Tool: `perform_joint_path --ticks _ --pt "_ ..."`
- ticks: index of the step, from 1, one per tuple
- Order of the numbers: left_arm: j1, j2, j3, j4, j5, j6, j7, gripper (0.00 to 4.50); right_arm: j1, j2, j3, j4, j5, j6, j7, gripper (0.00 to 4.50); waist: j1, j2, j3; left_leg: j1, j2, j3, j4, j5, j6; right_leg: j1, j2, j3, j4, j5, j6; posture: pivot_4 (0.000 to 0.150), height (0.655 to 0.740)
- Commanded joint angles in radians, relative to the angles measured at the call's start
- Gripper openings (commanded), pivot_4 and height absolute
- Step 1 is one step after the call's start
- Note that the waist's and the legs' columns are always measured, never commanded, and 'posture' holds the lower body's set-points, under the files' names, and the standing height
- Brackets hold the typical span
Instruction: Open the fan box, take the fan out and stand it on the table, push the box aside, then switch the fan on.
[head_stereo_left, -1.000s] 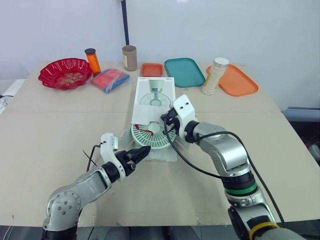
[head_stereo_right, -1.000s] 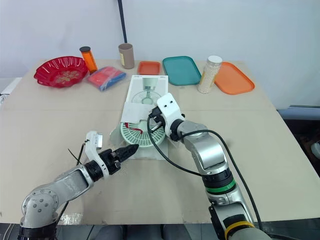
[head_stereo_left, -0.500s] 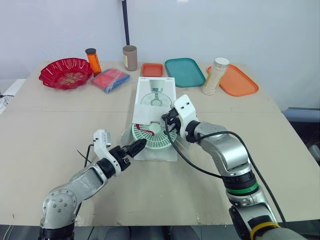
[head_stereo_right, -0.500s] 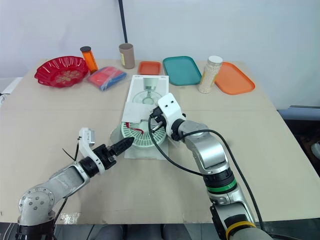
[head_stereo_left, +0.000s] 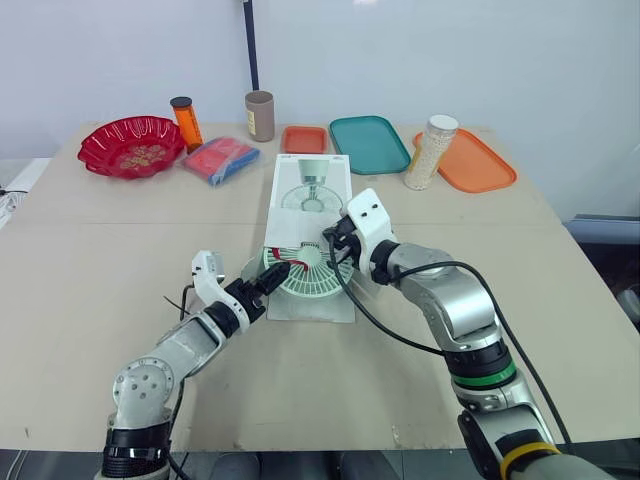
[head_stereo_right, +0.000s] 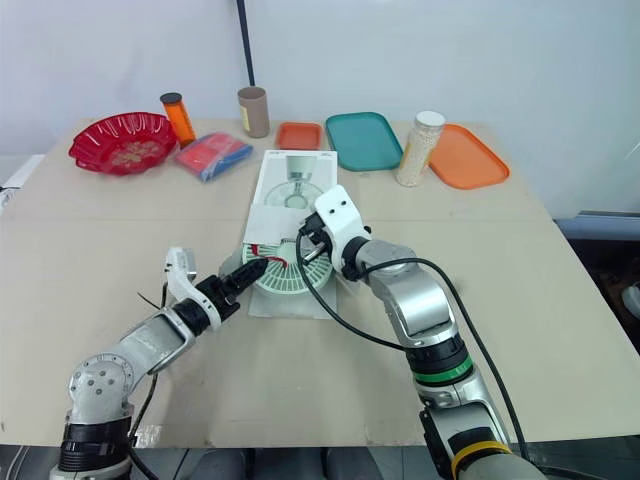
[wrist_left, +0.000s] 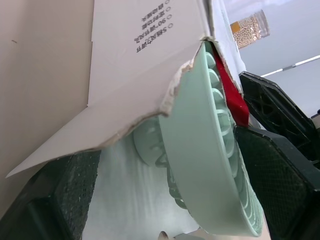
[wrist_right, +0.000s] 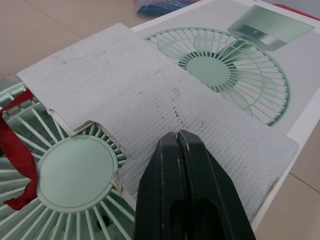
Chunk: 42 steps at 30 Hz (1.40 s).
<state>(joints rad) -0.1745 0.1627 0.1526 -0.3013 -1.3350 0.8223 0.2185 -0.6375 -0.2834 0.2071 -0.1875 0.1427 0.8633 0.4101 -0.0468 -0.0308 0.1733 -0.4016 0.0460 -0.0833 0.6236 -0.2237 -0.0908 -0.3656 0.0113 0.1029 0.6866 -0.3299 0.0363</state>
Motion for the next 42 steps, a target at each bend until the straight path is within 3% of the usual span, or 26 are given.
perform_joint_path --ticks 1,8,15,25,42 --pt "-0.015 -0.014 0.011 -0.001 -0.005 -0.014 0.001 4.42 0.02 -0.007 0.022 0.059 -0.017 0.029 -0.001 0.0 0.0 0.0 0.0 0.0 0.0 0.0 0.0 0.0 0.0 0.0 0.0 0.0 0.0 0.0 0.0 0.15 0.74" --pt "-0.008 -0.025 0.018 -0.003 -0.011 -0.006 -0.001 4.42 0.017 -0.004 0.021 0.063 -0.017 0.028 -0.001 0.0 0.0 0.0 0.0 0.0 0.0 0.0 0.0 0.0 0.0 0.0 0.0 0.0 0.0 0.0 0.0 0.15 0.74" --pt "0.003 -0.037 0.016 -0.014 -0.019 -0.008 0.001 2.29 0.018 -0.001 0.025 0.062 -0.016 0.029 0.0 0.0 0.0 0.0 0.0 0.0 0.0 0.0 0.0 0.0 0.0 0.0 0.0 0.0 0.0 0.0 0.0 0.15 0.74" --pt "0.031 -0.03 0.016 -0.023 -0.031 -0.01 0.005 2.29 0.014 0.002 0.026 0.067 -0.019 0.028 0.002 0.0 -0.001 0.0 0.0 0.0 0.0 0.0 0.0 0.0 0.0 0.0 0.0 0.0 0.0 0.0 0.0 0.15 0.74" --pt "0.26 0.137 0.032 -0.197 -0.251 0.003 0.095 2.29 0.009 0.029 0.027 0.055 -0.018 0.058 -0.012 0.0 -0.005 -0.001 -0.001 0.001 0.001 0.001 -0.002 0.0 0.0 0.0 0.001 0.002 -0.001 0.0 0.0 0.15 0.74"
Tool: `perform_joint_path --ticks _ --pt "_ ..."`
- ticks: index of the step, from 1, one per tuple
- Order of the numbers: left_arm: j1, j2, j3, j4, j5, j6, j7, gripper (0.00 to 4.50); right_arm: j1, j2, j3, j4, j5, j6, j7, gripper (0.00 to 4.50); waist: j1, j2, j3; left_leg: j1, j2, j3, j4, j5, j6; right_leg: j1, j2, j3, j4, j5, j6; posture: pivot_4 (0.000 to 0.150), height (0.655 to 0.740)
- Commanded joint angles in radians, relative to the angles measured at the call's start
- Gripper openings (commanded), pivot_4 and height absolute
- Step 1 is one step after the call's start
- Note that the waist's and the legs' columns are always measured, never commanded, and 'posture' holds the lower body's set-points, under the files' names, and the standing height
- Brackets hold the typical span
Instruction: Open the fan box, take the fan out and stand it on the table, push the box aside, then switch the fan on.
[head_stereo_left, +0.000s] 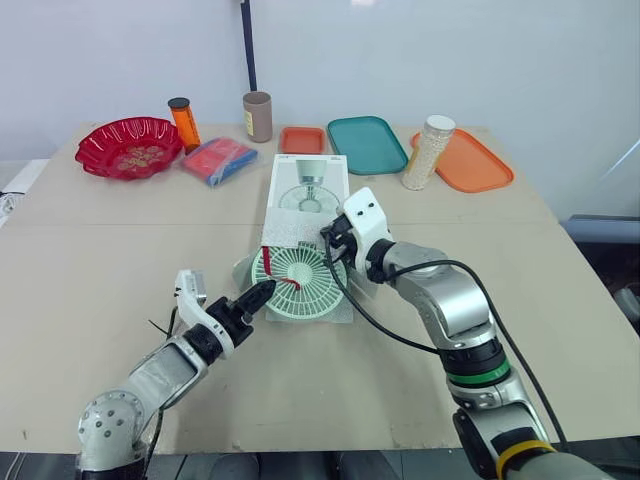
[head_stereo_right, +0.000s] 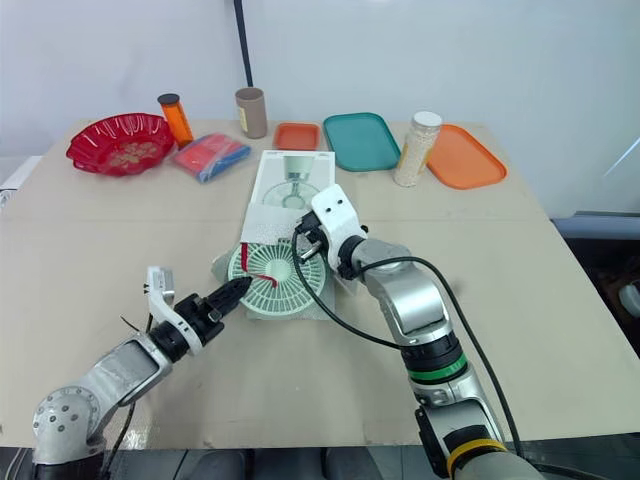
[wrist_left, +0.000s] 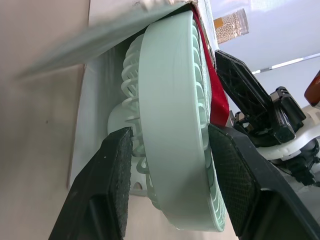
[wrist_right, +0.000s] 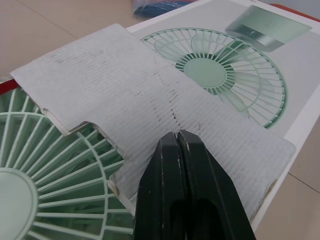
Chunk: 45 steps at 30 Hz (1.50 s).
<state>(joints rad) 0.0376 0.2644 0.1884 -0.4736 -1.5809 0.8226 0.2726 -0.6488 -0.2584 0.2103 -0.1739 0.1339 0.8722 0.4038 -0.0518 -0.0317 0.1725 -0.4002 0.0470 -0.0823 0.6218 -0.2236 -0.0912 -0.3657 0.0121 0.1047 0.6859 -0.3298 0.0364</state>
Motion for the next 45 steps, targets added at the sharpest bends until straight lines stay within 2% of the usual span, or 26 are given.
perform_joint_path --ticks 1,13,19,40,45 --pt "0.058 0.041 -0.005 -0.033 -0.013 -0.001 0.044 2.29 0.021 0.004 0.024 0.04 -0.01 0.05 -0.007 0.0 0.0 0.0 0.0 0.0 0.0 0.0 0.0 0.0 0.0 0.0 0.0 0.0 0.0 0.0 0.0 0.15 0.74" --pt "0.232 0.173 0.005 -0.11 -0.112 -0.038 0.042 2.29 0.02 0.001 0.034 0.003 -0.012 0.071 -0.016 0.0 0.001 0.0 -0.001 0.0 0.0 0.0 -0.001 0.0 0.0 0.0 0.0 0.001 -0.001 -0.001 0.001 0.15 0.74" --pt "0.259 0.217 0.005 -0.115 -0.136 -0.067 0.039 2.29 0.018 0.001 0.039 -0.016 -0.015 0.08 -0.018 0.0 0.001 0.001 -0.002 0.0 0.0 0.001 -0.002 0.0 0.0 -0.001 0.0 0.001 -0.002 -0.001 0.001 0.15 0.74" --pt "0.472 0.33 0.016 -0.19 -0.158 -0.116 -0.025 2.29 0.014 0.015 0.026 -0.056 -0.004 0.113 -0.013 0.0 0.0 0.002 -0.003 0.001 0.001 0.005 -0.005 0.0 0.0 -0.004 0.0 0.005 -0.002 -0.002 0.0 0.15 0.74" --pt "0.462 0.365 0.02 -0.165 -0.149 -0.117 -0.057 2.29 0.012 0.021 0.024 -0.051 -0.001 0.114 -0.021 0.0 -0.001 0.002 -0.003 0.001 0.001 0.006 -0.005 -0.001 0.0 -0.004 0.0 0.006 -0.002 -0.003 0.0 0.15 0.74"
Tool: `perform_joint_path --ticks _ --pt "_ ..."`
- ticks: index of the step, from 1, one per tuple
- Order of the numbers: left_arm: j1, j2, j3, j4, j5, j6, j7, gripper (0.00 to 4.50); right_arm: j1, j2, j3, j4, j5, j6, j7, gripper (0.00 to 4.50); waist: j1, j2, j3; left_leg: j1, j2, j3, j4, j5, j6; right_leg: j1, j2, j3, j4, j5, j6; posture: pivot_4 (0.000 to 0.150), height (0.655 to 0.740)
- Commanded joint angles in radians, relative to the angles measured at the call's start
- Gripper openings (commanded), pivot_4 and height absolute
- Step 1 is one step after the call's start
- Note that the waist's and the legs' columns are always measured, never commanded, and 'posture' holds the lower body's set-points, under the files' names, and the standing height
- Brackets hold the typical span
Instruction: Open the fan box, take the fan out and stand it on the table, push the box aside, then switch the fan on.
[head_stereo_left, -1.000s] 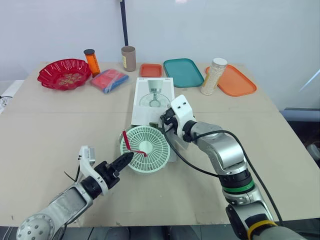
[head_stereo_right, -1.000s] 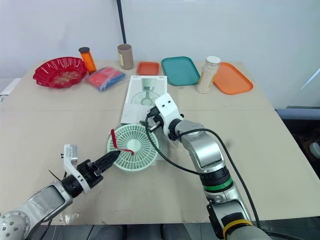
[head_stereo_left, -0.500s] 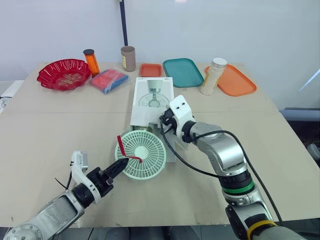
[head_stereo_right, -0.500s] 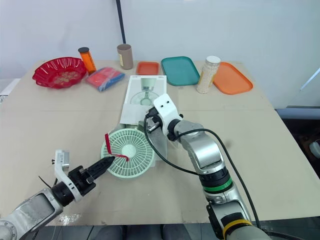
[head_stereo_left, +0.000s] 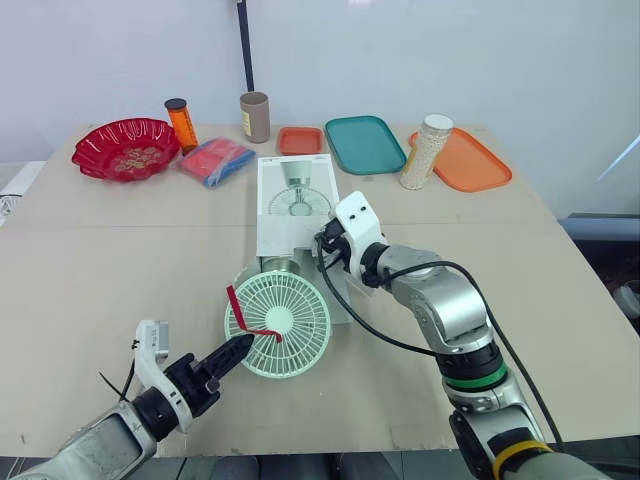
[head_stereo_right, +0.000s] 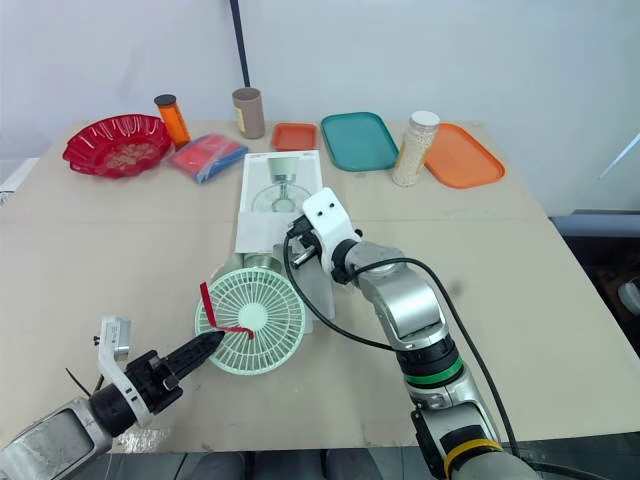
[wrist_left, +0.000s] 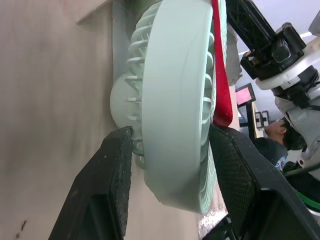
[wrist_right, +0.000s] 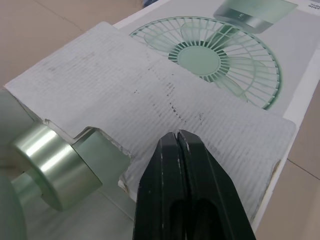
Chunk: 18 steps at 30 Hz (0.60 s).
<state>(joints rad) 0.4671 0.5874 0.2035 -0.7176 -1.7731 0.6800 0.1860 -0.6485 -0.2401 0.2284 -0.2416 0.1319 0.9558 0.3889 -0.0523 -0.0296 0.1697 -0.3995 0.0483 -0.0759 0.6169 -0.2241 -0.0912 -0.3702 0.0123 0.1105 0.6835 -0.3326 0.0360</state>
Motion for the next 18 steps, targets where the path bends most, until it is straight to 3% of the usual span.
perform_joint_path --ticks 1,13,18 --pt "0.02 0.046 0.004 0.091 0.042 0.024 0.027 2.29 0.011 0.005 0.005 0.019 0.001 0.031 -0.008 0.0 0.0 0.0 0.0 0.0 0.0 0.0 0.0 0.0 0.0 0.0 0.0 0.0 0.0 0.0 0.0 0.15 0.74" --pt "-0.035 0.075 -0.067 0.104 0.072 0.039 -0.001 2.29 0.001 0.045 0.005 0.022 0.008 0.041 -0.027 0.0 0.004 0.002 -0.001 0.0 0.0 0.001 0.0 0.0 0.0 -0.001 0.0 0.0 0.0 0.0 0.001 0.15 0.74" --pt "0.017 0.104 -0.042 0.109 0.08 0.053 -0.048 2.29 -0.012 0.064 -0.001 0.036 0.002 0.04 -0.04 0.0 0.003 0.002 -0.001 0.001 0.0 0.001 0.0 0.0 0.0 -0.002 0.0 0.0 0.0 -0.001 0.003 0.15 0.74"
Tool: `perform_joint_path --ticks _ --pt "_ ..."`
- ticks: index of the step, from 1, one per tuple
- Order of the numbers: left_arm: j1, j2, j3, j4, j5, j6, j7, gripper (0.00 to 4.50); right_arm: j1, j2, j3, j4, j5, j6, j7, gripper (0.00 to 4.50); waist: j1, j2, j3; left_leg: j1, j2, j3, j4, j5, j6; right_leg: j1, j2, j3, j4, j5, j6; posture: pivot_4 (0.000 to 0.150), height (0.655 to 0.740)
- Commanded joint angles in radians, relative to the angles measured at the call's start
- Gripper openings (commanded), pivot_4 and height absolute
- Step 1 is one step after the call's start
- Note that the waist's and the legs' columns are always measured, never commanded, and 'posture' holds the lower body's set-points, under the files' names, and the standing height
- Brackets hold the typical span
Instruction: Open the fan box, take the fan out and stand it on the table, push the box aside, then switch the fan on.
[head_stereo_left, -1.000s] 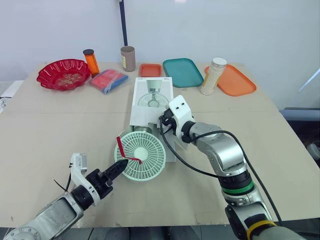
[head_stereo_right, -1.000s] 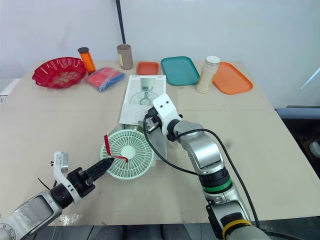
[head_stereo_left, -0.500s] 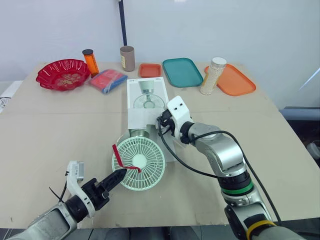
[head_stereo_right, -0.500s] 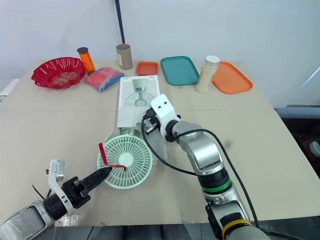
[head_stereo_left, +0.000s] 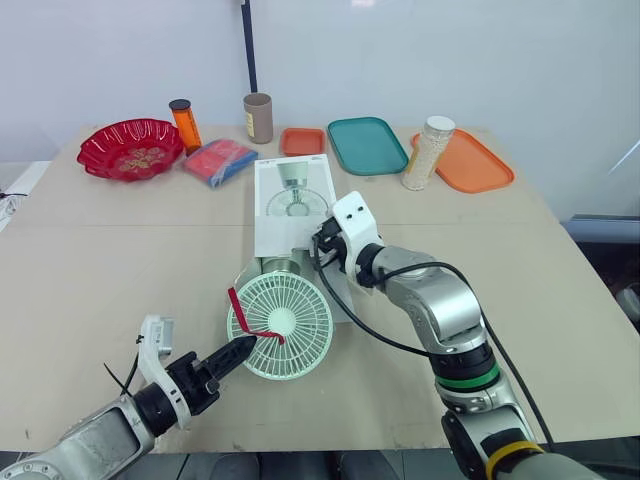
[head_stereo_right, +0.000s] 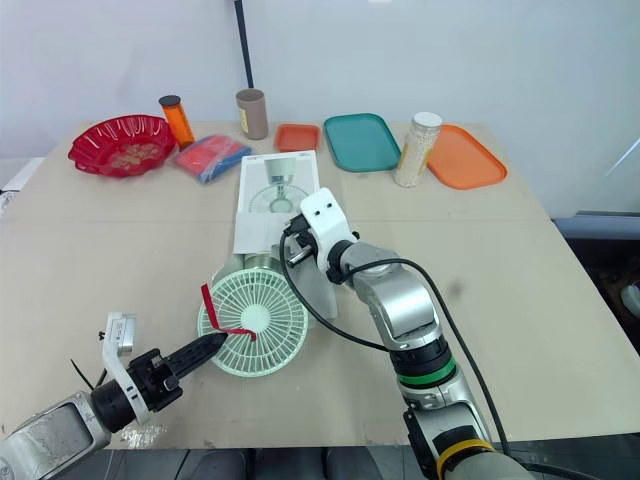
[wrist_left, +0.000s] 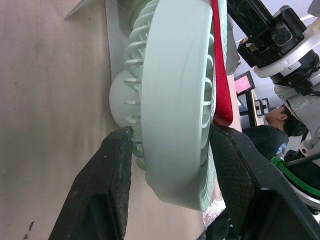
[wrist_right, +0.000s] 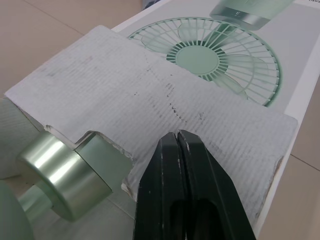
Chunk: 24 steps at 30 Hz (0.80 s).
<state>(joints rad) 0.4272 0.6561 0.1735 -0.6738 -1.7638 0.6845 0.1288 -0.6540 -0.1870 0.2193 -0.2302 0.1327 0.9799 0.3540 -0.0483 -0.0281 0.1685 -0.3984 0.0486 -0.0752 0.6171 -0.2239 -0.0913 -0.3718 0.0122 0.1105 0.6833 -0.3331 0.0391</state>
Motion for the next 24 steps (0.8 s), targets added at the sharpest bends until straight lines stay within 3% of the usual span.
perform_joint_path --ticks 1,13,18,23,24 --pt "0.065 0.039 -0.006 0.074 0.079 0.049 -0.002 2.29 -0.008 0.012 0.007 0.027 0.001 0.015 -0.007 0.0 -0.001 0.0 0.0 0.0 0.0 0.0 0.0 0.0 0.0 0.0 0.0 0.0 0.0 0.0 0.0 0.15 0.74" --pt "0.105 0.075 0.027 0.081 0.093 0.055 -0.093 2.29 -0.03 0.037 0.011 0.065 -0.008 -0.007 -0.019 0.0 -0.014 0.001 0.0 0.0 0.002 0.004 -0.002 0.0 0.0 -0.001 0.0 0.001 0.0 0.0 -0.002 0.15 0.74" --pt "0.165 0.08 0.042 0.117 0.18 0.066 -0.202 2.29 -0.025 0.039 0.013 0.062 -0.008 -0.007 -0.02 0.0 -0.018 0.001 0.0 0.0 0.002 0.004 -0.002 0.0 0.0 -0.001 0.0 0.001 0.0 0.0 -0.002 0.15 0.74" --pt "0.164 0.083 0.055 0.142 0.188 0.068 -0.247 2.29 -0.019 0.035 0.014 0.054 -0.007 -0.005 -0.019 0.0 -0.028 0.001 0.0 0.0 0.002 0.004 -0.002 -0.001 0.0 -0.001 0.0 0.001 0.0 0.0 -0.003 0.15 0.74" --pt "0.153 0.074 0.057 0.146 0.19 0.062 -0.258 2.81 -0.016 0.034 0.015 0.051 -0.006 -0.004 -0.018 0.0 -0.029 0.001 0.0 0.0 0.002 0.004 -0.002 -0.001 0.0 -0.001 0.001 0.001 0.0 0.0 -0.004 0.15 0.74"
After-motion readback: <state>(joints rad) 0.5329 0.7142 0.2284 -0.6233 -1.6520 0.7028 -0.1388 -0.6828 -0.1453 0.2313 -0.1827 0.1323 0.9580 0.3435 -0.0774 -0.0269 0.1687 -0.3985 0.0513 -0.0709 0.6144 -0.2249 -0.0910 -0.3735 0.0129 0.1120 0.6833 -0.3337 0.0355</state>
